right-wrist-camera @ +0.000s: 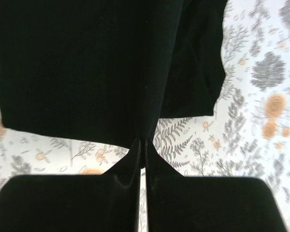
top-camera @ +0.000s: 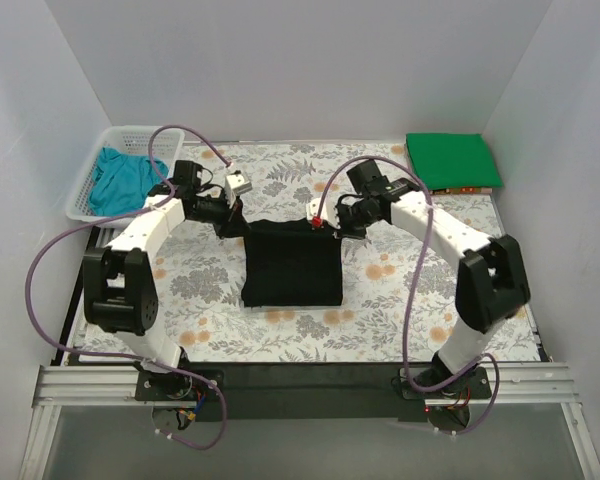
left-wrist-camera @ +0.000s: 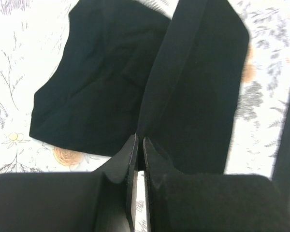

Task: Fold and stack the t-shirts
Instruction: Fold the tshirt

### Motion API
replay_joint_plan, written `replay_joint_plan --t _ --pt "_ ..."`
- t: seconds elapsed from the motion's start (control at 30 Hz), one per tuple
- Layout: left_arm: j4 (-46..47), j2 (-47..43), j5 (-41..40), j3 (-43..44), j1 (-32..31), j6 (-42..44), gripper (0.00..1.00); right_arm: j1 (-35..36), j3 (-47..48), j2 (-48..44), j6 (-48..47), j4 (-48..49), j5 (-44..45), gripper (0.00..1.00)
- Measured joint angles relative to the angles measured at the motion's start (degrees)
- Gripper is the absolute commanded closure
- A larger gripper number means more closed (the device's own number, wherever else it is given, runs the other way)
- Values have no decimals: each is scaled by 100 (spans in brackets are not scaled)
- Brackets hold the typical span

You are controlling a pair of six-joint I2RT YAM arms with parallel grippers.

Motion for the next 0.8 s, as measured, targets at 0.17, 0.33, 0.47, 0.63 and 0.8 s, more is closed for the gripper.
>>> replay_joint_plan --t 0.17,0.33,0.47,0.63,0.8 --pt "750 955 -151 -118 48 -76 100 -245 555 1495 -153 251 -96 99" --pt "1255 1556 -286 -234 59 -107 100 -275 654 2166 -120 490 -122 99" --pt "1379 1537 -319 -544 61 -111 100 -260 625 2162 57 588 -164 99" --pt "1419 1058 -341 -1158 -15 0 100 0 -227 1521 365 800 -212 99" --pt "955 -33 -391 -2013 -223 225 100 450 -1019 568 815 693 -245 99"
